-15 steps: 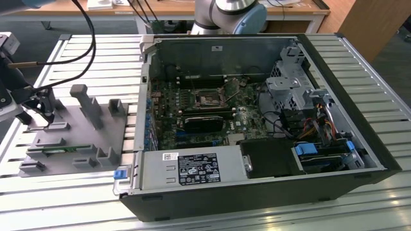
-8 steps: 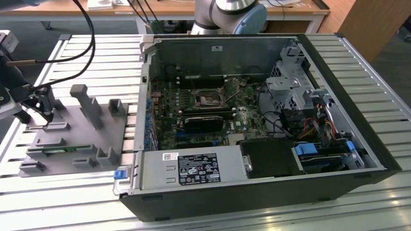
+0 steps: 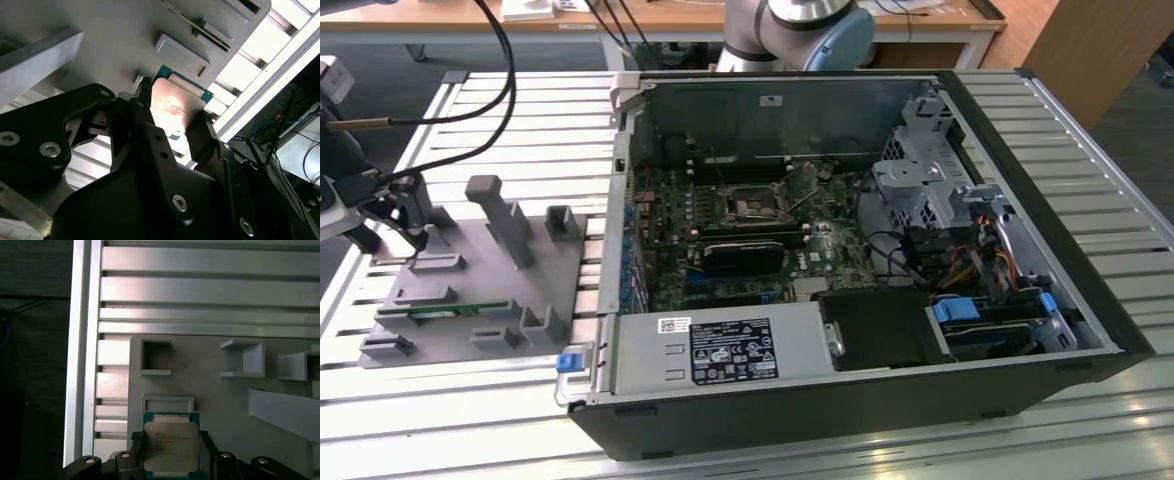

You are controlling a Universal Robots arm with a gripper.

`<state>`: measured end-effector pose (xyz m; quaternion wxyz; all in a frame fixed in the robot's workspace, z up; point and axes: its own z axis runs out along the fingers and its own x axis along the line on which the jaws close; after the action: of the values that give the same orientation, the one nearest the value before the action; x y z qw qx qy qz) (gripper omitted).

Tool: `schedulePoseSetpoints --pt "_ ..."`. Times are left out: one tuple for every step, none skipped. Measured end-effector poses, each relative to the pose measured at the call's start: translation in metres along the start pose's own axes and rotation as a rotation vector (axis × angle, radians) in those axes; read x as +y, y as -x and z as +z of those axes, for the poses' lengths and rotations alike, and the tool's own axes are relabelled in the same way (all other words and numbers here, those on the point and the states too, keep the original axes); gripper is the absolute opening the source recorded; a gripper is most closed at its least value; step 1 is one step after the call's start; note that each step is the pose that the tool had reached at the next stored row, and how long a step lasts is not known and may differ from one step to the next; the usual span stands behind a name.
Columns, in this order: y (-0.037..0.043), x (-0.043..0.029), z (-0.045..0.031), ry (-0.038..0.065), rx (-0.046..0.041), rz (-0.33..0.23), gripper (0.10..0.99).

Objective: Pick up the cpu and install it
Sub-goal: 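Pick up the cpu and move it towards the insertion slot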

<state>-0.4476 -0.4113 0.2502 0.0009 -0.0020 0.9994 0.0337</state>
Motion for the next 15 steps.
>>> schedulePoseSetpoints --pt "0.0 0.0001 -0.0011 0.0 0.0 0.0 0.525" --pt "0.0 0.0002 -0.002 0.0 0.0001 0.0 0.525" --pt "0.0 0.0003 -0.0028 0.0 0.0 0.0 0.525" --pt "0.0 0.0004 -0.0034 0.0 -0.0001 0.0 0.525" --pt "0.0 0.0004 -0.0041 0.0 -0.0001 0.0 0.525" --pt "0.0 0.0005 -0.0049 0.0 0.0 0.0 0.525" --pt "0.0 0.0006 -0.0056 0.0 0.0 0.0 0.525" --pt "0.0 0.0006 -0.0064 0.0 0.0 0.0 0.525" --pt "0.0 0.0007 -0.0071 0.0 0.0 0.0 0.525" --pt "0.0 0.0008 -0.0079 0.0 -0.0001 0.0 0.525" --pt "0.0 0.0008 -0.0087 0.0 0.0 0.0 0.525" --pt "0.0 0.0009 -0.0096 0.0 0.0 0.0 0.525" --pt "0.0 0.001 -0.0106 0.0 0.0 0.0 0.525" --pt "0.0 0.0011 -0.0116 0.0 0.0001 0.0 0.525" --pt "0.0 0.0013 -0.0127 0.0 0.0 0.0 0.525"
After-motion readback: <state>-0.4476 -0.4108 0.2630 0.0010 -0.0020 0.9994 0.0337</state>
